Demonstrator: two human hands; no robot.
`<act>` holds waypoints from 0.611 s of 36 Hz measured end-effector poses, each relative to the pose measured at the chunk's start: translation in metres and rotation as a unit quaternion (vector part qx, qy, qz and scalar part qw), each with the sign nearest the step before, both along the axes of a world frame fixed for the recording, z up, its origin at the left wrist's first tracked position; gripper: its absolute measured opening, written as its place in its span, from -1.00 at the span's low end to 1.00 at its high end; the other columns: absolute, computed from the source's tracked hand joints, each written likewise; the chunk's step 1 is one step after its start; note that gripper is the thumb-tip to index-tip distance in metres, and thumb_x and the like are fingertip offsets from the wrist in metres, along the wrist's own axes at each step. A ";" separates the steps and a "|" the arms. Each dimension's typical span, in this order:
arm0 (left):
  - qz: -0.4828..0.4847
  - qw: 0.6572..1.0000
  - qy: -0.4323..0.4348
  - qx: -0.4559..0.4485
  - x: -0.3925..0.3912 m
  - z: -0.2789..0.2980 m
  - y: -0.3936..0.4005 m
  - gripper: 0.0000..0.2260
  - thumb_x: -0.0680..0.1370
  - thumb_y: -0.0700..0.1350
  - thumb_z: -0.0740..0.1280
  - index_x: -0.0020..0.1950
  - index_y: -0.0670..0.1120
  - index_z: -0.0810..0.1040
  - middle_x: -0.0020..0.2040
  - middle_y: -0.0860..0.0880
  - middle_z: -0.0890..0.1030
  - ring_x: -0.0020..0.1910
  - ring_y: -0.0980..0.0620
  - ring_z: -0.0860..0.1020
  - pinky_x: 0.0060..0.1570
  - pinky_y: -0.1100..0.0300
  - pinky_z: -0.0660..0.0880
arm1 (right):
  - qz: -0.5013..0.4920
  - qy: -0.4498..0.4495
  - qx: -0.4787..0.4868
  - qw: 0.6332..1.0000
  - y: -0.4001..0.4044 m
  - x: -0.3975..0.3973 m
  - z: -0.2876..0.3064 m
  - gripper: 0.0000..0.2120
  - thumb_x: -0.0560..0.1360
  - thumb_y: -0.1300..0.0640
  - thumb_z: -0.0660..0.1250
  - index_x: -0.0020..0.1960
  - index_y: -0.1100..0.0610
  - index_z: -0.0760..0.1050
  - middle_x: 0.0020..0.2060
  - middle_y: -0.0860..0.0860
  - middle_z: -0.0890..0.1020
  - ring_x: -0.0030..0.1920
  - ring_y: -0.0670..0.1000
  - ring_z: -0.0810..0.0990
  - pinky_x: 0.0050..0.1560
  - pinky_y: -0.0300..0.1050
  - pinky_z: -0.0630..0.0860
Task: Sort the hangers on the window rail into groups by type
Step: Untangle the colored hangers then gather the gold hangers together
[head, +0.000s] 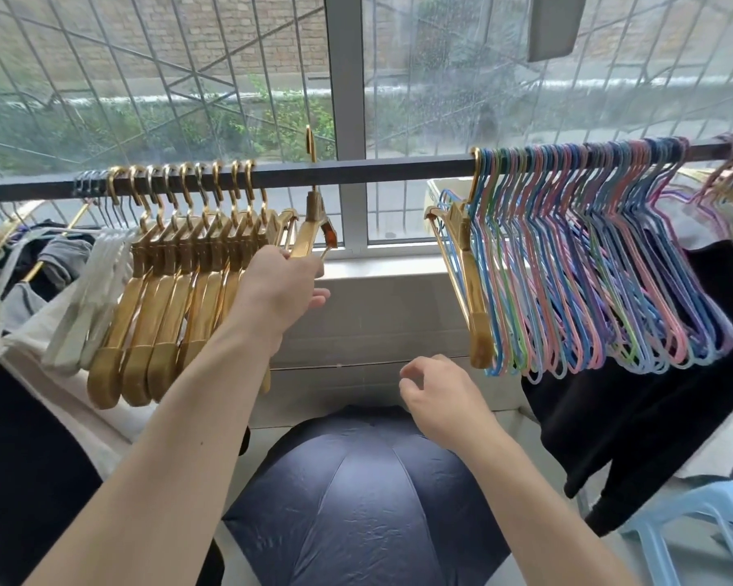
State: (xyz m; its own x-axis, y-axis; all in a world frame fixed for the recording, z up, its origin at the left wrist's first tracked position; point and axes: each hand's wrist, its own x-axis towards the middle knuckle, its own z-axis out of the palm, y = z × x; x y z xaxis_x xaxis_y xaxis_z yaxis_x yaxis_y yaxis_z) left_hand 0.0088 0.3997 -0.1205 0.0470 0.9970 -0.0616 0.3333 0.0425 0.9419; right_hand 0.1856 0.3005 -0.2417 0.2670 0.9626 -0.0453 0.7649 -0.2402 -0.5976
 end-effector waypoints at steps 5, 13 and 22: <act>-0.014 0.996 -0.054 -0.063 0.008 0.000 0.003 -0.93 0.60 -0.21 0.29 0.05 -0.20 0.50 0.20 -0.10 0.48 -0.09 -0.10 0.75 0.15 -0.01 0.65 | 0.004 -0.001 -0.018 1.000 -0.003 0.000 -0.005 -0.72 0.65 0.03 0.18 0.27 0.03 0.57 0.19 0.00 0.54 0.08 0.01 0.52 0.07 -0.14 0.43; -0.082 0.976 0.005 -0.199 0.001 -0.045 -0.020 -0.90 0.62 -0.28 0.36 0.11 -0.26 0.52 0.13 -0.22 0.57 -0.06 -0.18 0.75 0.11 -0.03 0.65 | 0.010 0.031 -0.094 0.995 -0.010 0.001 -0.033 -0.68 0.65 0.03 0.18 0.35 0.03 0.53 0.27 0.01 0.54 0.20 0.06 0.56 0.22 -0.07 0.51; -0.278 0.911 0.265 -0.151 -0.044 -0.025 -0.050 -0.80 0.62 -0.06 0.42 0.02 -0.21 0.67 -0.21 -0.17 0.73 -0.24 -0.06 0.74 -0.08 0.03 0.70 | -0.055 0.120 -0.186 0.974 -0.014 0.033 -0.097 -0.27 0.53 0.02 0.38 0.62 0.03 0.14 0.49 0.10 0.32 0.39 0.16 0.44 0.30 0.06 0.48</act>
State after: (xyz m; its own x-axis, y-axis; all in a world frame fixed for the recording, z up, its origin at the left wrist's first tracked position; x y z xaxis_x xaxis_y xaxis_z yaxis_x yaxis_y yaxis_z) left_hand -0.0354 0.3497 -0.1455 0.4238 0.7620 -0.4896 0.7867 -0.0418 0.6159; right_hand 0.2184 0.2867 -0.3385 0.3061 0.8339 -0.4592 0.5718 -0.5467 -0.6117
